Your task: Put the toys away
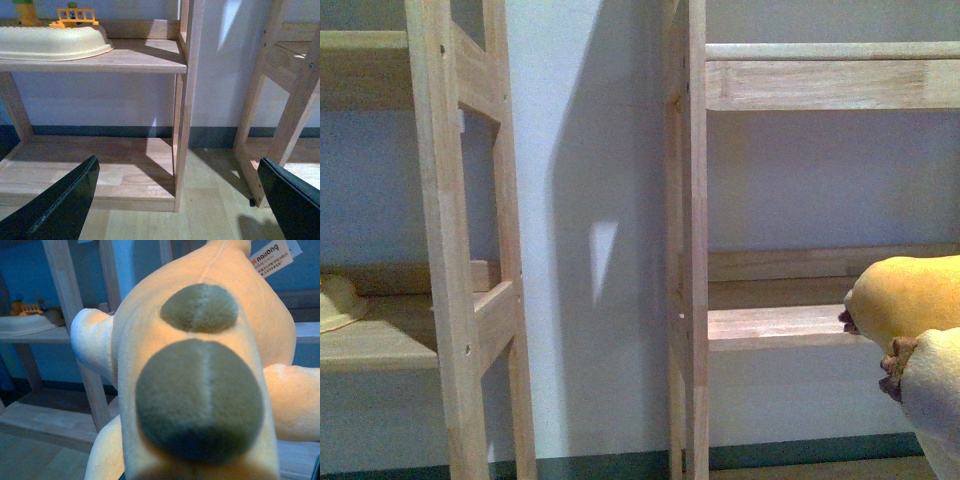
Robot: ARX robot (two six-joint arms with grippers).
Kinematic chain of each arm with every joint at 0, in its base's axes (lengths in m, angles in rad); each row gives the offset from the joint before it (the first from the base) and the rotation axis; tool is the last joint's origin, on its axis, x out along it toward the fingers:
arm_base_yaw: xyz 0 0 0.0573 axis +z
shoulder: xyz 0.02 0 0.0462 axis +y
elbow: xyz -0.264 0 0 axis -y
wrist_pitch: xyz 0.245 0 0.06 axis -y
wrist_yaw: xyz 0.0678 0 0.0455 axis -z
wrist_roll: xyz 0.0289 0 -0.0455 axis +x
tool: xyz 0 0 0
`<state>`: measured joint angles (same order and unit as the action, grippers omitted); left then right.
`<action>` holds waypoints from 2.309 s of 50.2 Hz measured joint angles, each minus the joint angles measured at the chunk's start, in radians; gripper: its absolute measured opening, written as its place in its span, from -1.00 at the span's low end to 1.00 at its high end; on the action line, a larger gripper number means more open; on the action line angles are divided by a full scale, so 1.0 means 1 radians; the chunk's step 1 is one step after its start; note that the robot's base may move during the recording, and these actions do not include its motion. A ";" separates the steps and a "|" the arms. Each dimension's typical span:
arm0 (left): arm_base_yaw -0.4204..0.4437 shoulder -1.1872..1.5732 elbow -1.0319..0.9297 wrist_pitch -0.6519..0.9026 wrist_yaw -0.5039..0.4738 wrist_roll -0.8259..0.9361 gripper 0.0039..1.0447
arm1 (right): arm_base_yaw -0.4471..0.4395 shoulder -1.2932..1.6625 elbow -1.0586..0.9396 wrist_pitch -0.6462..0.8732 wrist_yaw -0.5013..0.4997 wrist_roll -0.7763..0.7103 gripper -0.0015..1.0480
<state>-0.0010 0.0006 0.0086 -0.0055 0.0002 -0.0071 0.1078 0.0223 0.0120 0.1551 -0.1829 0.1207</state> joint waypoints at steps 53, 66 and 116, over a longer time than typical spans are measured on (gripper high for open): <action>0.000 0.000 0.000 0.000 0.000 0.000 0.89 | 0.013 0.108 0.072 -0.180 0.140 -0.049 -0.86; 0.000 0.000 0.000 0.000 0.000 0.000 0.89 | 0.053 0.242 0.339 -0.116 0.161 -0.093 -0.86; 0.000 0.000 0.000 0.000 0.000 0.000 0.89 | -0.211 0.753 1.221 -0.130 -0.084 -0.151 -0.86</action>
<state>-0.0010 0.0010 0.0086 -0.0055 0.0002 -0.0071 -0.1036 0.7757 1.2327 0.0254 -0.2668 -0.0307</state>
